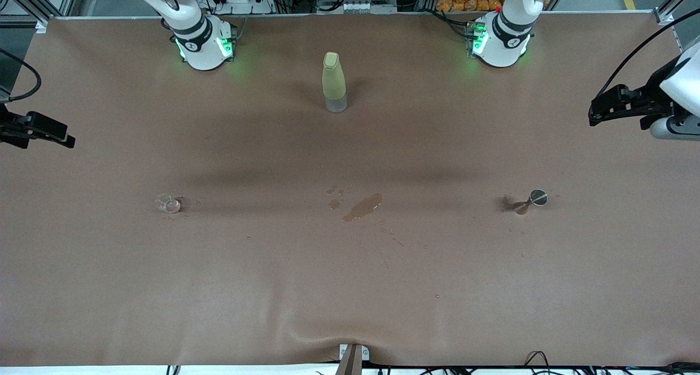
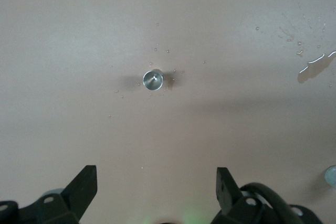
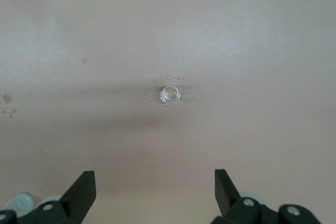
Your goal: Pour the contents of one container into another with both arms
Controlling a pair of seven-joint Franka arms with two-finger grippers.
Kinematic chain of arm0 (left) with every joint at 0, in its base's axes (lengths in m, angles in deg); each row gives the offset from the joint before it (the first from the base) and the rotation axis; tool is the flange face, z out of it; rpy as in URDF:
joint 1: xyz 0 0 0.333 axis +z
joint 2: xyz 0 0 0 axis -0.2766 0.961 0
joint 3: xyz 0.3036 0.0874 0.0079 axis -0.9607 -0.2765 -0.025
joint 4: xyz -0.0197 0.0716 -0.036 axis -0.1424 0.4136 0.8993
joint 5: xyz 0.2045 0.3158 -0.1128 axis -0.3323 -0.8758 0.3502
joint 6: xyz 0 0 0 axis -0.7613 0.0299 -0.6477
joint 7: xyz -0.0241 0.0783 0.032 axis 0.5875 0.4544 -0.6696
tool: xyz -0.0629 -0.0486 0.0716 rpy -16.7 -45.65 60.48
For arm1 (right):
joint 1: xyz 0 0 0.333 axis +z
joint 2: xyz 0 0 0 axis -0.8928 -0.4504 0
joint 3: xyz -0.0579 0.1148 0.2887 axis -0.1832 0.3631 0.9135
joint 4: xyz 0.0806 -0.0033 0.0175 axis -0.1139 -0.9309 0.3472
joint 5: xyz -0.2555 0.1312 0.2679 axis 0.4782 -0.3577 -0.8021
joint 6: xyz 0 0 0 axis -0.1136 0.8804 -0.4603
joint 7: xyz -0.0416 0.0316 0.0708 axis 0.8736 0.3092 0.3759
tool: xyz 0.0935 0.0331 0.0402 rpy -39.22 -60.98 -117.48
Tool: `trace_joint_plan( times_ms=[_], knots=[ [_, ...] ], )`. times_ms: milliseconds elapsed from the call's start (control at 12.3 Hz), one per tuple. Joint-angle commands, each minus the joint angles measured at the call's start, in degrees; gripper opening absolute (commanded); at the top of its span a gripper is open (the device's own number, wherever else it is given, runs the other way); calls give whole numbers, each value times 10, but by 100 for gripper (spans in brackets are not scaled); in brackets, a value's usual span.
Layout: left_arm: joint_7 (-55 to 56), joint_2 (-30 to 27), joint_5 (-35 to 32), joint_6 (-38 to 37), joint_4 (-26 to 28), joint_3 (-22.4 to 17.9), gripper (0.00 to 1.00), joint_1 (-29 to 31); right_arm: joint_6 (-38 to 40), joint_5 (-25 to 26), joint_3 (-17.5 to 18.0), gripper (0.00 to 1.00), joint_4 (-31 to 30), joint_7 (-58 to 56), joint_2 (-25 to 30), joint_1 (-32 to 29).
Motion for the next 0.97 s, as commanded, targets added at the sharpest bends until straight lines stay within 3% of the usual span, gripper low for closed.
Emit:
trace_joint_plan(
  times_ms=[0, 893],
  knots=[
    [3, 1, -20, 4, -6, 2, 100, 0, 9, 9, 12, 100, 12, 8, -3, -9],
    [-21, 15, -14, 4, -11, -4, 100, 7, 6, 3, 12, 100, 13, 8, -5, -9]
  ],
)
